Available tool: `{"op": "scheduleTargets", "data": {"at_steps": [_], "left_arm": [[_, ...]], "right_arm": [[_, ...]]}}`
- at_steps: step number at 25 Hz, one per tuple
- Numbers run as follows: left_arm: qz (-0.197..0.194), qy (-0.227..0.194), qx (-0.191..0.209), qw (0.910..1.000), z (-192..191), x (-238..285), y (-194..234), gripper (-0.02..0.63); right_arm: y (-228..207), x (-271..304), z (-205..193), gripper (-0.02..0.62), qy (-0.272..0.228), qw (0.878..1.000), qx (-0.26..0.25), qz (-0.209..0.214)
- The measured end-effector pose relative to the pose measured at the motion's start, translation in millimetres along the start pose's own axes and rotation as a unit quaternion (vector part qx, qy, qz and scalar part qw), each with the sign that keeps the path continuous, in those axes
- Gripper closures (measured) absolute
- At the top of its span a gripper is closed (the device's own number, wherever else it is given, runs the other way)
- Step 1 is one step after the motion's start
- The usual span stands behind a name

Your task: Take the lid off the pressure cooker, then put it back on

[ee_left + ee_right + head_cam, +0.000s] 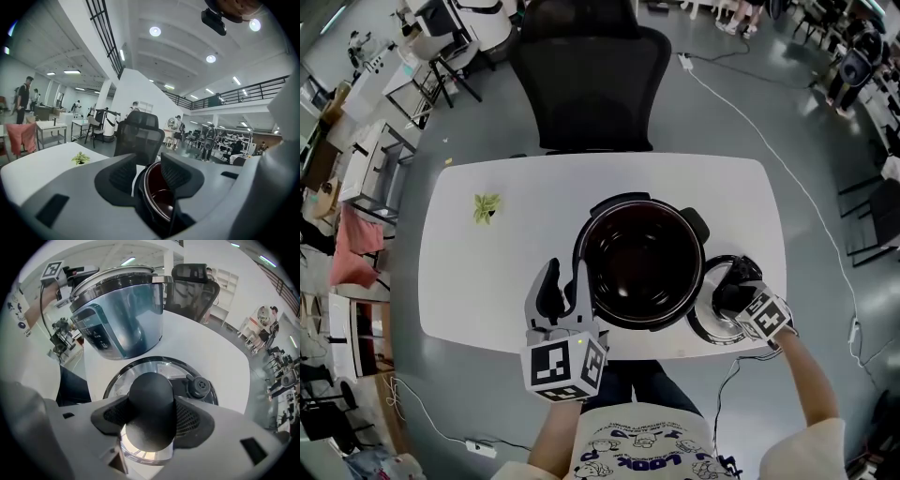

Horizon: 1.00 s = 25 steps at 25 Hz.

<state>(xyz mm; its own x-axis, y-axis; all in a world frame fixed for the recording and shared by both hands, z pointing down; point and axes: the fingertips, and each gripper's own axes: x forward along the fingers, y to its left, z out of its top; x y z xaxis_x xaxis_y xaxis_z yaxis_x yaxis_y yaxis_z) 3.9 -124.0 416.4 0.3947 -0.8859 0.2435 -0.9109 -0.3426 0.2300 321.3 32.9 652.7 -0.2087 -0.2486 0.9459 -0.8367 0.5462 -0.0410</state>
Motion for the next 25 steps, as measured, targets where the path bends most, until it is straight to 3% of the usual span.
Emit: {"op": "scheduleTargets", "data": {"at_steps": [13,25], "left_arm": [[0.017,0.014,-0.007,0.9997,-11,-8,21,0.437],[0.016,0.037,-0.051,0.9979,-29,-18,29,0.425]], "right_arm": [[4,-13,0,0.301,0.009,1.000,-0.006,0.015],[8,-100,20,0.301,-0.003,0.999,-0.032,0.014]]}}
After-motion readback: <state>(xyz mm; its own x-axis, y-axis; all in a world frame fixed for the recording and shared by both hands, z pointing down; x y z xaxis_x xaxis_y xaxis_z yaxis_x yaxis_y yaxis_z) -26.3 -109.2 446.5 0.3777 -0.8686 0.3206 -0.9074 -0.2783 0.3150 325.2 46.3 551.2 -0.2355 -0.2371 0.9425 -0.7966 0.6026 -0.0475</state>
